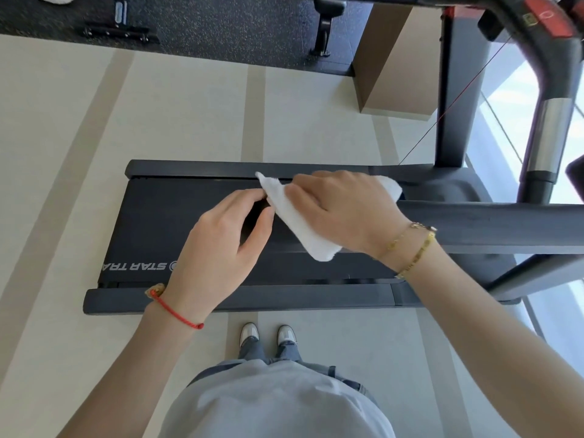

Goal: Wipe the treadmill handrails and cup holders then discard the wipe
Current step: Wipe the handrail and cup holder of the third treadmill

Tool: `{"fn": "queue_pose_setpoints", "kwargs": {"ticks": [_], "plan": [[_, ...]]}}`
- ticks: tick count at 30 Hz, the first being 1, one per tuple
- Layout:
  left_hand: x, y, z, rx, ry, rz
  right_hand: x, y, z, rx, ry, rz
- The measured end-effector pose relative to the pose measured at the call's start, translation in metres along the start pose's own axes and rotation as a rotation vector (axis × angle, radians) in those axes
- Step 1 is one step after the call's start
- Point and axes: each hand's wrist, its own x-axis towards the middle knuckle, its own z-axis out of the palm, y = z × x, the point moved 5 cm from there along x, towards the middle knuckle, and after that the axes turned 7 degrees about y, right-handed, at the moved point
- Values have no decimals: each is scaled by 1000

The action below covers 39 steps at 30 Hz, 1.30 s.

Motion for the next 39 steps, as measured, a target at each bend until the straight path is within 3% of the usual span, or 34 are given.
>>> {"fn": "queue_pose_setpoints", "kwargs": {"ticks": [6, 10, 12, 17, 22, 25, 29, 39], "plan": [[0, 1, 0, 8, 13, -23, -6, 66, -7, -57, -249, 147], [1, 1, 0, 11, 5, 0, 13, 43, 6, 48, -288, 60], [1, 0, 1, 17, 9, 9, 15, 26, 9, 76, -227, 17], [0, 0, 3, 24, 33, 15, -26, 21, -6, -80, 149, -156], [1, 2, 1, 18, 51, 38, -47, 28, -7, -119, 219, -168], [1, 2, 1, 33, 60, 33, -26, 3, -2, -133, 251, -120], [-1, 1, -3, 27, 75, 14, -25, -24, 11, -148, 381, -186], [2, 8, 0, 66, 32, 13, -58, 40, -7, -186, 621, 9]]}}
